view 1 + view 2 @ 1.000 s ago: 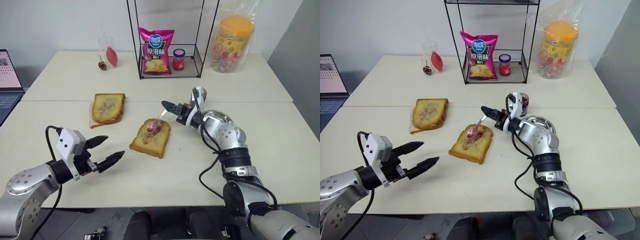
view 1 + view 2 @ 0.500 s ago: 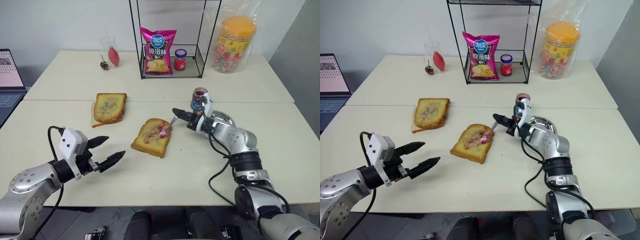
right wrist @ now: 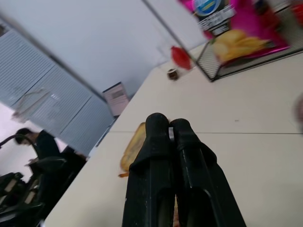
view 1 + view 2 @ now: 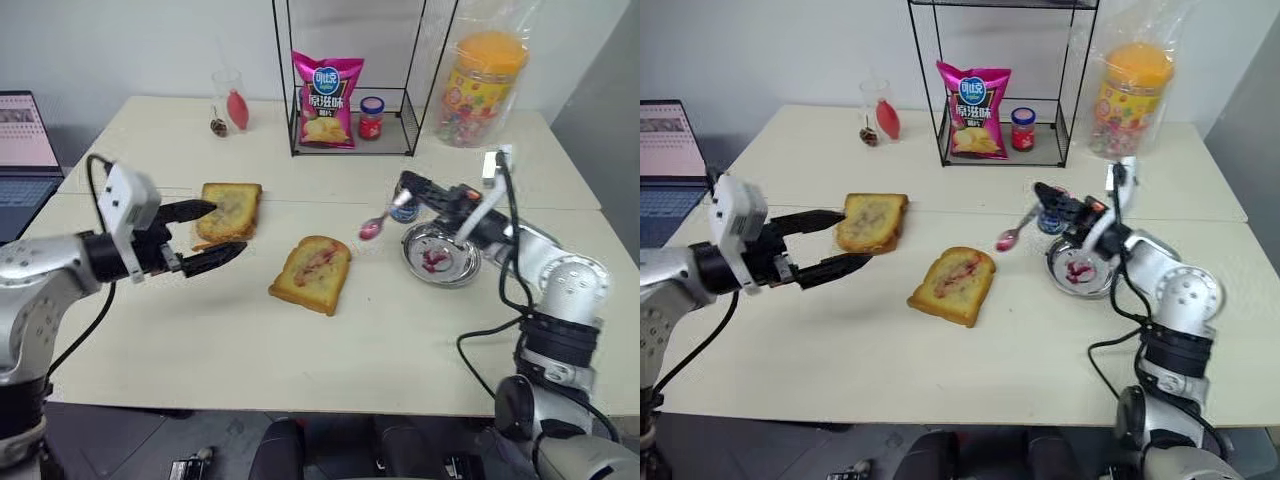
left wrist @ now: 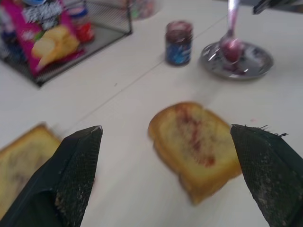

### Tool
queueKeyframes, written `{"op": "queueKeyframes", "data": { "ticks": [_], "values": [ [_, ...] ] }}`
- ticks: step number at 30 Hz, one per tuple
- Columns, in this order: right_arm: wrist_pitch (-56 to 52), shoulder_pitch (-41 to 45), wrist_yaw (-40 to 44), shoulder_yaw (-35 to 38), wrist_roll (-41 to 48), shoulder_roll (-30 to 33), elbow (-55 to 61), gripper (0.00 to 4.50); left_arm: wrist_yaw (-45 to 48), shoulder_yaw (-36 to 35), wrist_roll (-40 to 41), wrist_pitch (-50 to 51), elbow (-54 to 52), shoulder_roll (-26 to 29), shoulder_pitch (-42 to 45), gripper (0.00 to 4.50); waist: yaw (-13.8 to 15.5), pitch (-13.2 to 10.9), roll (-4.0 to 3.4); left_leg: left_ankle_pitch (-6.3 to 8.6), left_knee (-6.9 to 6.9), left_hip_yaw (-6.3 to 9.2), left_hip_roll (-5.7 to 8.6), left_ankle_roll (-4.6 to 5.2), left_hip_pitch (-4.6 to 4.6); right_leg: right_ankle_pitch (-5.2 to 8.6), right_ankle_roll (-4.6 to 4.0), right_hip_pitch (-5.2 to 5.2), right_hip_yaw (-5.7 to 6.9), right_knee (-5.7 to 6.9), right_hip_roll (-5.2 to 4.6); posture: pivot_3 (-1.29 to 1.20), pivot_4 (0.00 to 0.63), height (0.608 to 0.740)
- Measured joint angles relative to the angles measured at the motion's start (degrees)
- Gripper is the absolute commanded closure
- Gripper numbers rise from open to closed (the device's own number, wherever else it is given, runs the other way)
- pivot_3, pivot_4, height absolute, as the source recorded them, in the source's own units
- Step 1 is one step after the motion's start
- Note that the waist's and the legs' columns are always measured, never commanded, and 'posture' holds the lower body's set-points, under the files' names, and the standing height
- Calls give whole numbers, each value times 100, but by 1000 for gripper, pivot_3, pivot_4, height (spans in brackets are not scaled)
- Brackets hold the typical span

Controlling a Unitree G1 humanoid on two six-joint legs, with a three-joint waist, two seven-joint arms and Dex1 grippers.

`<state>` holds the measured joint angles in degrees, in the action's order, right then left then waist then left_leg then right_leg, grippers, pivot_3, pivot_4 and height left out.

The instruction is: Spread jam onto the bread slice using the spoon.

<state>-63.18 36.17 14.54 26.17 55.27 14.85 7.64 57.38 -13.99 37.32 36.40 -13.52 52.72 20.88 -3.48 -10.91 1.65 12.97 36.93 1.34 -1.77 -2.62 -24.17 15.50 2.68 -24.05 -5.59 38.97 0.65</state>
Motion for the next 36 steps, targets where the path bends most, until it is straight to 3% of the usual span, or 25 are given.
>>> {"op": "queueKeyframes", "data": {
  "ticks": [4, 11, 20, 26, 27, 36],
  "values": [
    [285, -549, -395, 661, -159, 547, 94, 4492, 392, 1267, -173, 39, 128, -593, 1203, 0, 111, 0, 2, 0, 4, 10, 3, 0, -15, -14, -21, -4, 8, 1, 1, 0, 150, 740],
    [1282, -1125, -685, 1299, -354, 347, -433, 4492, 668, 2411, -1127, -828, 955, -1367, 1511, 0, -63, 2, -2, 0, -7, 6, -12, 1, 11, -14, -24, 0, -5, 11, 21, 0, 150, 740],
    [2139, -1015, -60, 856, -702, 269, -1832, 4492, 963, 2520, -1537, -1349, 1518, -1643, 1705, 0, -124, 1, -5, -1, 4, 3, -8, 2, 19, -14, -16, 12, -10, 10, 17, 0, 150, 740],
    [2392, -842, 241, 609, -862, 343, -2149, 4492, 967, 2508, -1622, -1455, 1620, -1648, 1699, 0, -124, 1, -5, -1, 2, 5, -8, 2, 18, -17, -21, 11, -8, 10, 17, 0, 150, 740],
    [2394, -828, 271, 570, -866, 342, -2173, 4032, 962, 2495, -1626, -1460, 1620, -1648, 1686, 0, -123, 1, -5, -1, 2, 6, -8, 2, 18, -18, -22, 12, -7, 11, 17, 0, 150, 740],
    [2411, -799, 320, 497, -903, 383, -2485, 2186, 938, 2339, -1700, -1481, 1617, -1588, 1556, 0, -117, 1, -5, -1, 2, 7, -8, 2, 18, -18, -22, 11, -7, 11, 16, 0, 150, 740]
  ]
}}
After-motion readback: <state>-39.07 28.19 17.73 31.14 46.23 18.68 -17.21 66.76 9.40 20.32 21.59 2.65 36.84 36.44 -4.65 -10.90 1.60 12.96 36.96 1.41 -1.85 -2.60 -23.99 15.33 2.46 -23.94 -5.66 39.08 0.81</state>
